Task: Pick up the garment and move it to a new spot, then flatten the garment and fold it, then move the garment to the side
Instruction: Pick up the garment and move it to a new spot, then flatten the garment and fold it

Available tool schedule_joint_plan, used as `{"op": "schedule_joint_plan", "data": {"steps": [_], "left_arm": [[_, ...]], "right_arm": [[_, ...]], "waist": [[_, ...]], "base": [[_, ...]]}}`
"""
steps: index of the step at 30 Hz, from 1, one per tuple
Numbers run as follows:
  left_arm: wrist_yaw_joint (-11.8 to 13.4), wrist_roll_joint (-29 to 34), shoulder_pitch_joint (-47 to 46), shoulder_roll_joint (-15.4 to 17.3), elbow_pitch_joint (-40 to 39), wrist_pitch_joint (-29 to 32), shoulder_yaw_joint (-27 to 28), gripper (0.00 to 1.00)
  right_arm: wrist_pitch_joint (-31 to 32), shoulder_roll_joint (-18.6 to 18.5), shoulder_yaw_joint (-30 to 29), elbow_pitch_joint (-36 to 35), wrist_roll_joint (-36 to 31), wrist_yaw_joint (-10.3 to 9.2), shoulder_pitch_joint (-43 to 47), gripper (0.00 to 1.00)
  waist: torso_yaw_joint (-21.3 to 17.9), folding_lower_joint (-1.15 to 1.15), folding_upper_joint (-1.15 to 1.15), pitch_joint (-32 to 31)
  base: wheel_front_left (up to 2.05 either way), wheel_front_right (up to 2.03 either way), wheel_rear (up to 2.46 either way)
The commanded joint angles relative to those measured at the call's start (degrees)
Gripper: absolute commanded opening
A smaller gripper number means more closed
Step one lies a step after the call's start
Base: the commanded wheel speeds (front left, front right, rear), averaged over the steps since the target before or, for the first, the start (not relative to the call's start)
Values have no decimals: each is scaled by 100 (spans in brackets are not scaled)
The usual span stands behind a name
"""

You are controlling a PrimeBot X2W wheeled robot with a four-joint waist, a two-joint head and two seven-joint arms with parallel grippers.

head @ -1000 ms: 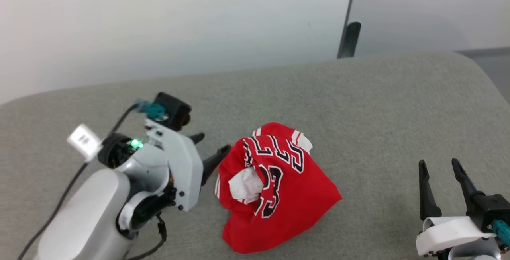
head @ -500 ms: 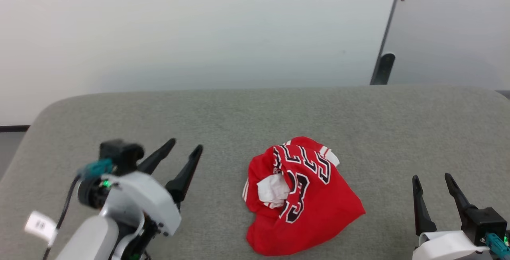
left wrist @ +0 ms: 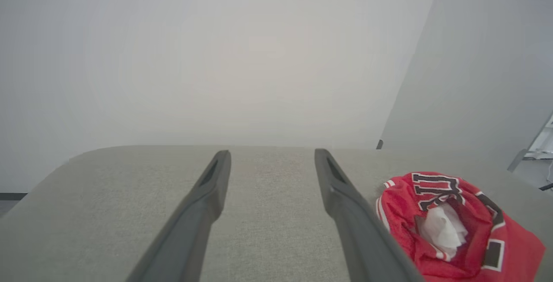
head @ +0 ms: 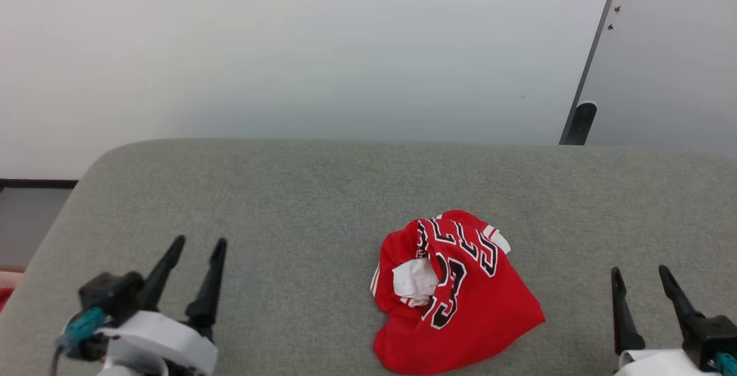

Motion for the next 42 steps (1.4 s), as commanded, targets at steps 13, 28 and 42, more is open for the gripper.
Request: {"op": "schedule_joint_plan", "data": {"steps": [13,28,42], "left_arm": [[-160,87,704,-310,32,-124,1268,100],[-313,369,927,-619,-107,-126,1838,100],[-344,-81,627,-683,-54,583,1658,100]], "right_arm": [[-5,9,-351,-141,-103,0,338,100],[-5,10,-351,-165,-121,0,278,100],[-5,10,-259,-151,-167,0,169,100]], "waist": [[-33,0,0,-16],[-76,0,0,46],[-139,0,0,172]], "base": [[0,0,0],[0,0,0],[0,0,0]]}}
